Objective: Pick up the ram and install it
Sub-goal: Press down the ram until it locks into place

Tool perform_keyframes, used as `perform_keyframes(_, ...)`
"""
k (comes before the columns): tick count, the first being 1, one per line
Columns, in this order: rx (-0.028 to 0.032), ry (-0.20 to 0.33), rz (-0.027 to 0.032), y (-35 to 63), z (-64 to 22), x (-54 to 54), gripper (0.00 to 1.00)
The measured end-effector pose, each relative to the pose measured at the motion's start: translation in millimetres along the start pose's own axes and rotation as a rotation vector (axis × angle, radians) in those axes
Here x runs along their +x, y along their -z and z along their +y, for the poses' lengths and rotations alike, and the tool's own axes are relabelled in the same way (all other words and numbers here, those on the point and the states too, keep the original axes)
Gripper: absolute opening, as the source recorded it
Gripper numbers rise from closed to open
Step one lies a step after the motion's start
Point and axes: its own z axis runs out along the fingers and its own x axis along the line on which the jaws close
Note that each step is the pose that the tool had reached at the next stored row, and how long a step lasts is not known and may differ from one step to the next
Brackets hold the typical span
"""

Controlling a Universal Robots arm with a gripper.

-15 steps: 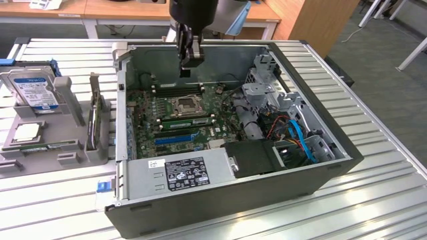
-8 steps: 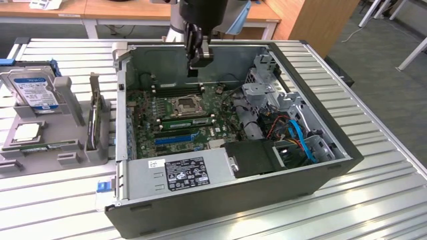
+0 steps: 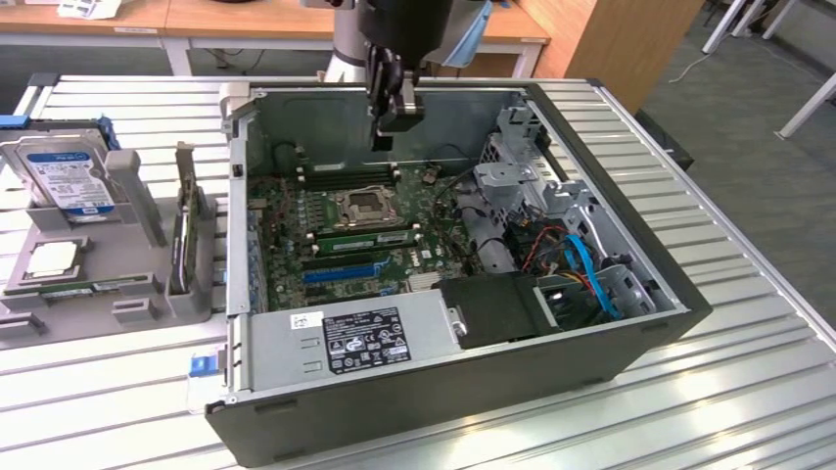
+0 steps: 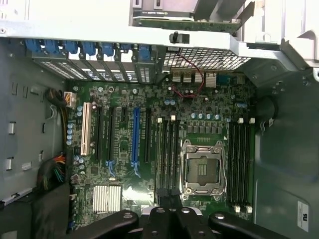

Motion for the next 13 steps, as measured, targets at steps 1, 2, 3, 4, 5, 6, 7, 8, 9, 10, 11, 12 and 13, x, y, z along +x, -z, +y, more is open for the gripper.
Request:
perform_keyframes(1, -0.0001, 0.0, -0.0001, -1.5, -0.2, 0.1, 0.1)
perform_keyframes(2, -0.0001, 0.0, -0.0003, -3.2, -0.5, 0.2, 0.1)
perform_keyframes(3, -0.0001, 0.0, -0.0003, -5.1, -0.7, 0.3, 0.1)
perform_keyframes(4, -0.0001, 0.0, -0.0004, -6.9, -0.9, 0.4, 0.1)
perform_keyframes(5, 0.0, 0.0, -0.0006, -8.8, -1.1, 0.6, 0.1)
perform_keyframes(6, -0.0001, 0.0, -0.0007, -10.6, -1.3, 0.7, 0.1)
perform_keyframes(7, 0.0, 0.0, -0.0006, -12.3, -1.6, 0.9, 0.1)
perform_keyframes(8, -0.0001, 0.0, -0.0005, -14.1, -2.0, 1.0, 0.1)
perform_keyframes(9, -0.0001, 0.0, -0.0006, -15.9, -2.2, 1.2, 0.1)
perform_keyframes(10, -0.0001, 0.0, -0.0005, -17.7, -2.4, 1.3, 0.1)
perform_keyframes(11, -0.0001, 0.0, -0.0005, -19.5, -2.6, 1.5, 0.1)
perform_keyframes(12, -0.0001, 0.0, -0.0005, -21.3, -2.9, 1.6, 0.1)
perform_keyframes(13, -0.0001, 0.0, -0.0006, -23.1, -3.1, 1.7, 0.1)
